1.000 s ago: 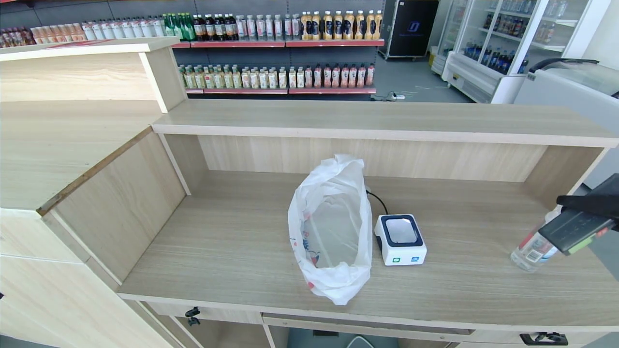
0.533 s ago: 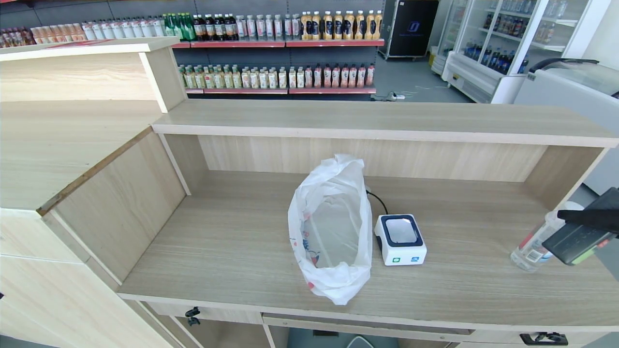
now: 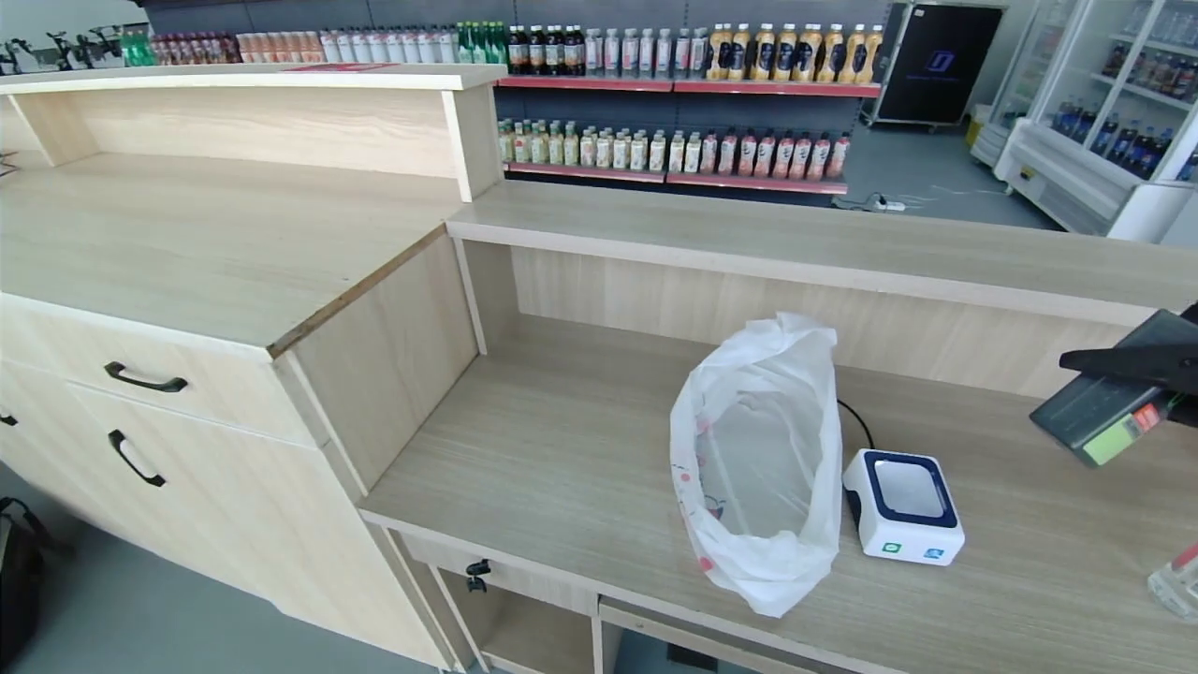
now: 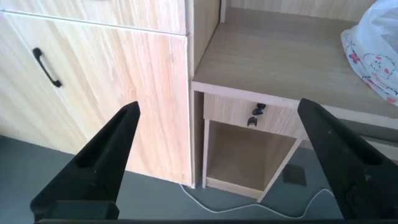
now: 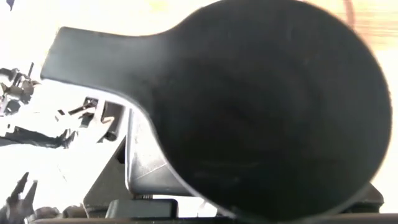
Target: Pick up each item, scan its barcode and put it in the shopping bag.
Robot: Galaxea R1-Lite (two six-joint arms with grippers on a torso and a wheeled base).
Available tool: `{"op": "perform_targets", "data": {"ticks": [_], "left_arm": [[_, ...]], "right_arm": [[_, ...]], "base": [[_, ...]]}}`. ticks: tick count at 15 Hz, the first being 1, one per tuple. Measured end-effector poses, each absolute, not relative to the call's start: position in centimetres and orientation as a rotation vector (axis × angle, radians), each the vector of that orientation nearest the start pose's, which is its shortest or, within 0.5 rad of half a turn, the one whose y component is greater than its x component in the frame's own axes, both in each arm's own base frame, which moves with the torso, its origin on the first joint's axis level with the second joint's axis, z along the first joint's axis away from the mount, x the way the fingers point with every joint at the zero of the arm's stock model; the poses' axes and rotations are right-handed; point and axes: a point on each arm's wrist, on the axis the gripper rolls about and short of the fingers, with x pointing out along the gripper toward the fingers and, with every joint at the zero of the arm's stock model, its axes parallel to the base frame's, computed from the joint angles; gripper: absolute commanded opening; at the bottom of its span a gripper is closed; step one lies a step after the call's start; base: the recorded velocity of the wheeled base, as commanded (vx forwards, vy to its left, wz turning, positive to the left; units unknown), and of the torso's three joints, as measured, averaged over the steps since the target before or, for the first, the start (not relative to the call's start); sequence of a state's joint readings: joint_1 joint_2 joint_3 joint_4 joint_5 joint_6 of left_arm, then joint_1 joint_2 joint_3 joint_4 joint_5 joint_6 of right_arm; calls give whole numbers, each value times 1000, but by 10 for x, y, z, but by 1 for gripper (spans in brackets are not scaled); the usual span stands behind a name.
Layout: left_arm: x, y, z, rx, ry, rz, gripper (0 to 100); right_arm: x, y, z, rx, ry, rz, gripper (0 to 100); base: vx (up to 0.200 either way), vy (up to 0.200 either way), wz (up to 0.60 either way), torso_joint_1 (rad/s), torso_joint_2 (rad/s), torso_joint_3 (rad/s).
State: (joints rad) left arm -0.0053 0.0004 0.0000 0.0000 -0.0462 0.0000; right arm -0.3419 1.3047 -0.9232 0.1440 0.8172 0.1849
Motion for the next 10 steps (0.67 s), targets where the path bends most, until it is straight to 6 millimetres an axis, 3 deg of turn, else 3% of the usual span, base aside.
{"op": "perform_targets", "data": {"ticks": [10], "left_arm": [[-23, -1, 75, 0, 0, -52, 100]], "right_arm": [[256, -47, 219, 664, 679, 200, 0]], "base": [[0, 0, 0, 0, 0, 0]]}}
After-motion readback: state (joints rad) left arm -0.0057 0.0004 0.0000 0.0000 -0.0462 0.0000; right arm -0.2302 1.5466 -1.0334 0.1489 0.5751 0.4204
